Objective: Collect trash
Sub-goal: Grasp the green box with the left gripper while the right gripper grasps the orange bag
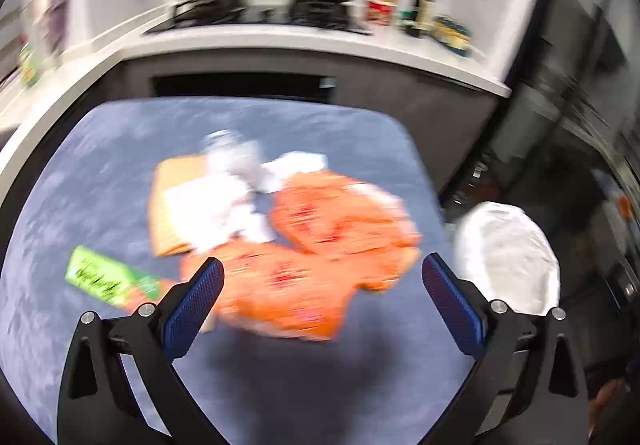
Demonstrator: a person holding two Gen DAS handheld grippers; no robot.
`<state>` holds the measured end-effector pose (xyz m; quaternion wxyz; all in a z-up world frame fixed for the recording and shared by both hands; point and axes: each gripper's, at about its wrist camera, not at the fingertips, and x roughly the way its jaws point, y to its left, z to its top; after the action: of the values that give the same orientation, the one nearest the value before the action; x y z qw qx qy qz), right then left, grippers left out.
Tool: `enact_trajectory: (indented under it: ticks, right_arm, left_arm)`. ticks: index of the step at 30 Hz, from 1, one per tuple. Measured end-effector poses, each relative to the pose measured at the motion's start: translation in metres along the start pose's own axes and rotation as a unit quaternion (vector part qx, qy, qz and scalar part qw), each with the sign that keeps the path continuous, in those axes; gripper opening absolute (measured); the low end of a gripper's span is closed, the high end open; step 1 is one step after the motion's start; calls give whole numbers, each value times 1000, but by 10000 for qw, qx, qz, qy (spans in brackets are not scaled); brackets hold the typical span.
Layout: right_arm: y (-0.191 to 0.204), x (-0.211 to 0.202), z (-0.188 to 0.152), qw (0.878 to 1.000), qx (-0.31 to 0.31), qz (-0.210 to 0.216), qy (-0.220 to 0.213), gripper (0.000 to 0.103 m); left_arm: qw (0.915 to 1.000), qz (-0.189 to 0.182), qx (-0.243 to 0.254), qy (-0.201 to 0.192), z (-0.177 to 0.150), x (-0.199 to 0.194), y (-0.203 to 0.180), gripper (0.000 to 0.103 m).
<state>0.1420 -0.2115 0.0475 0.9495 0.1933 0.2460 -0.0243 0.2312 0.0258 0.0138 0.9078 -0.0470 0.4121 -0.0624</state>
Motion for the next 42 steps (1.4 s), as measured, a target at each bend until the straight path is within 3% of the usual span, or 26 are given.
enact_trajectory:
  ticks: [5,9,13,18,24,28,32,37,42]
  right_arm:
    - [32,16,-16,9994,-61,218,276,60]
    - [54,29,-28,9983,-118,331,469,60]
    - [71,42,-36,9972,-200,380,614,60]
    - [81,64,-38,9961,-285,345,759,60]
    - [90,98,-37,9940,-484,264,948,60]
    - [93,118,-40,9922,-646,234,1037,60]
    - [91,133,-44,9908,-658,207,1162,60]
    - [89,148,-52,9884,-688,211,1339,60]
    - [93,154,-58,9870,-737,224,1411,60]
  left_arm:
    - [9950,700,-699,133,-2,4,64,95]
    - [9761,1623,-1401,354,5,18,114,95]
    - [9538,2124,-1974,789,7,41,150,95]
    - [9327,2136,-2619,1261,-4,68,175,95]
    - [9254,2042,-2773,1586,-18,88,188,95]
    - [9379,1967,-2425,1510,-21,88,184,94]
    - [9571,1781,-1832,1365,-22,84,176,81]
    - [9809,1139,-769,1376,-32,70,156,69]
    - [9862,726,176,1477,-47,61,135,64]
